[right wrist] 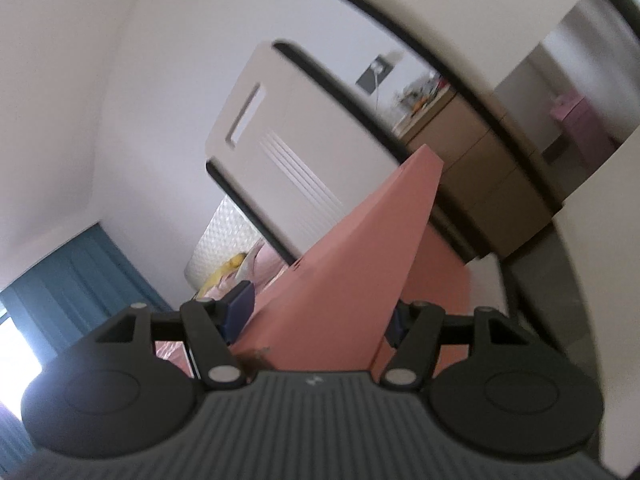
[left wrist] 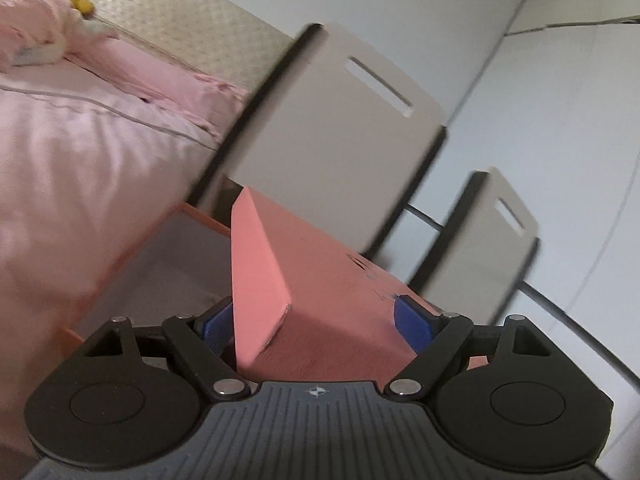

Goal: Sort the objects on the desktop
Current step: 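Lift the lid with both tools and carry it over the box, then lower the lid onto the box opening with both tools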

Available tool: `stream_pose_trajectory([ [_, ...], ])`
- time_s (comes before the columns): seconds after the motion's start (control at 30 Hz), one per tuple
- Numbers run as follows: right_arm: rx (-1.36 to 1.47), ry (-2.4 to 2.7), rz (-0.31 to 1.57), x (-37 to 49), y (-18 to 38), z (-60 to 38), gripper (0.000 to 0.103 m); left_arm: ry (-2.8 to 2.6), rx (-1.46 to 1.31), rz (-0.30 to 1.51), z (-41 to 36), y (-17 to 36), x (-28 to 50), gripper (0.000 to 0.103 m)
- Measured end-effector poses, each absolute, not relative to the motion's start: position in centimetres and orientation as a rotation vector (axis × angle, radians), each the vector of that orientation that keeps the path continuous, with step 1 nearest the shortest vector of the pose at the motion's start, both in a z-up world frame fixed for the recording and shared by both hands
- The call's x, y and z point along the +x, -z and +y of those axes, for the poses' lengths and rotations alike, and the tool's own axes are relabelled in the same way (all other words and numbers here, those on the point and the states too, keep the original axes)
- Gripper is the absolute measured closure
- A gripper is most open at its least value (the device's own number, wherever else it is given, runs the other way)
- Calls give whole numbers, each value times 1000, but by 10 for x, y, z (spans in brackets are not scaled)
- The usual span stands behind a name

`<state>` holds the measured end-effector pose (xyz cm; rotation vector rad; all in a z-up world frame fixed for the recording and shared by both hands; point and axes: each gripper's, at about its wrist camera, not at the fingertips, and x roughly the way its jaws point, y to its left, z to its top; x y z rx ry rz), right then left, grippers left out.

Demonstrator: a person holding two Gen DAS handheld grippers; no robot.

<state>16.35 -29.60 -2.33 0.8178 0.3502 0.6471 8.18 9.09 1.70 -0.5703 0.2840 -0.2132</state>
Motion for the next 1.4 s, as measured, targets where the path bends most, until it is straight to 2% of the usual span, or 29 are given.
stream_pose_trajectory([
  [0.27, 788, -701, 379, 197, 47, -254, 38, 112, -595, 299, 115, 5, 92, 17],
  [0.77, 761, -674, 369, 194, 72, -244, 35, 65, -593, 287, 117, 26, 88, 16],
  [0.87, 726, -629, 351, 190, 71, -243, 30, 30, -562, 271, 110, 26, 85, 16],
  [0.97, 656, -558, 317, 185, 68, -241, 13, -23, -515, 230, 104, 25, 80, 16],
  [1.4, 517, -452, 300, 178, 74, -233, 7, -63, -354, 221, 77, 27, 76, 14],
])
